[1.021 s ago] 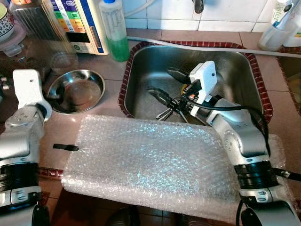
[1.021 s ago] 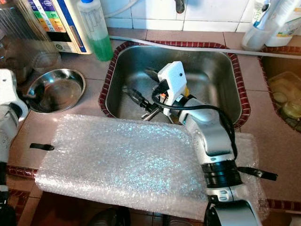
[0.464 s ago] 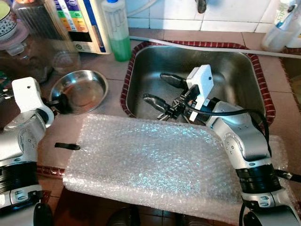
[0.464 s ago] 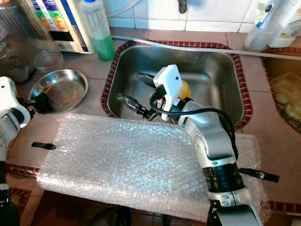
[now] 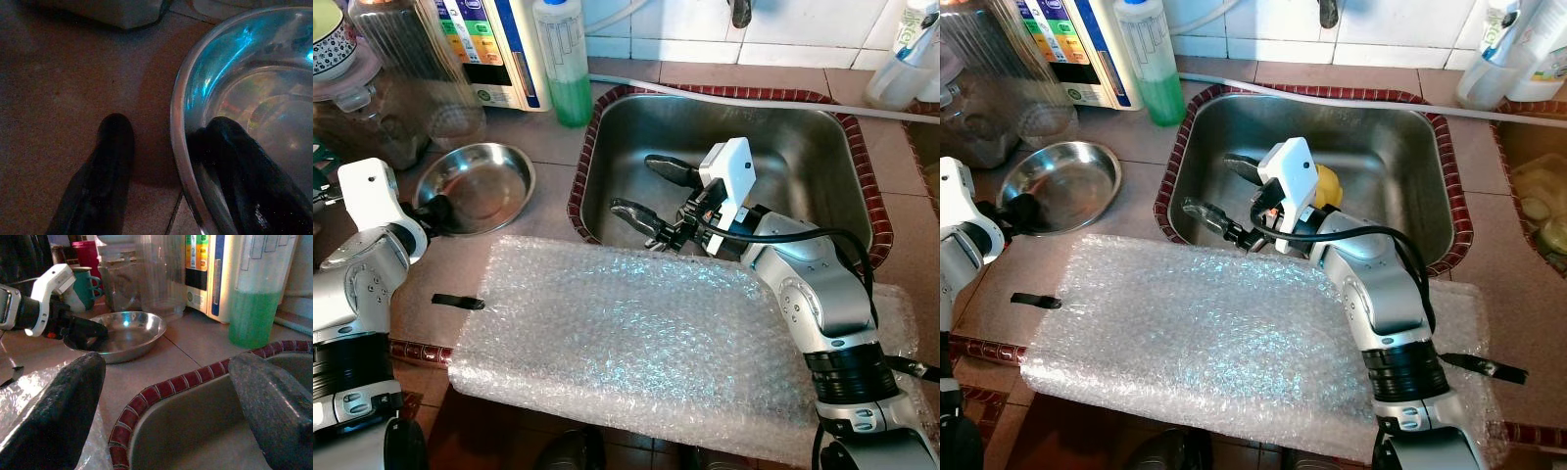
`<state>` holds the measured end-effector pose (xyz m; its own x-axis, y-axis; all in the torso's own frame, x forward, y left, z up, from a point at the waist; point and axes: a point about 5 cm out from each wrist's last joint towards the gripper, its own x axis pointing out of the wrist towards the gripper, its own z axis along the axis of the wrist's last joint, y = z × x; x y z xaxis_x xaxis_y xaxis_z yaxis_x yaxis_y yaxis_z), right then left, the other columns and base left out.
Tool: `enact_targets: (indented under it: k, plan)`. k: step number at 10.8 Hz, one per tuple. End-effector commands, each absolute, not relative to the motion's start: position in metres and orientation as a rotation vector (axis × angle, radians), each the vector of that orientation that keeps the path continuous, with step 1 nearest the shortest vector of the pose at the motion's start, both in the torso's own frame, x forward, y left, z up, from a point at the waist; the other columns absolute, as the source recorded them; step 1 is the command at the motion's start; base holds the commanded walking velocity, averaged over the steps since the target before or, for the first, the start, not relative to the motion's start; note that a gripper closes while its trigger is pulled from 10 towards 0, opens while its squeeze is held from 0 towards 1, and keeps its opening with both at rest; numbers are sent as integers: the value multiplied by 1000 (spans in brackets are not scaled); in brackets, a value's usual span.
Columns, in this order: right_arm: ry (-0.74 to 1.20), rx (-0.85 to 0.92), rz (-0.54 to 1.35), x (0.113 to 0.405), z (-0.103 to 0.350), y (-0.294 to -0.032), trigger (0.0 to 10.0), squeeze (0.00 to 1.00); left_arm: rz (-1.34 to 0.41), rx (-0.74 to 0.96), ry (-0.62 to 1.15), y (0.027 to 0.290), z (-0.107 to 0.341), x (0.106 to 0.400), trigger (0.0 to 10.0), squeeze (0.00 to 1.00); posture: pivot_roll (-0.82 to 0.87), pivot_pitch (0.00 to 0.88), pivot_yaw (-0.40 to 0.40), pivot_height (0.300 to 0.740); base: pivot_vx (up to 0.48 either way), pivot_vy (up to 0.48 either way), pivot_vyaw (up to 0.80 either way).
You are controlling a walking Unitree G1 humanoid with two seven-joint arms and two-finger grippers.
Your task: Kitchen organization
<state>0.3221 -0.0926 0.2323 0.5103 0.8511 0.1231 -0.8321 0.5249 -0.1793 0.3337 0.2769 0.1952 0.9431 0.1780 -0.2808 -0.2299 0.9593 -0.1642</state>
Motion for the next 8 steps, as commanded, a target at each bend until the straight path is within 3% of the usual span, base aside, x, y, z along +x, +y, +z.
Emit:
enact_targets:
  k: [1, 8]
  plan:
    - [-213, -108, 1042, 318, 233, -88, 10000, 0, 212, -216, 281, 277, 190, 332, 0, 0, -51, 257, 93, 740, 0, 0, 0]
    - [-212, -85, 1033, 319, 234, -89, 10000, 0, 26, -246, 104, 241, 202, 337, 0, 0, -52, 258, 94, 740, 0, 0, 0]
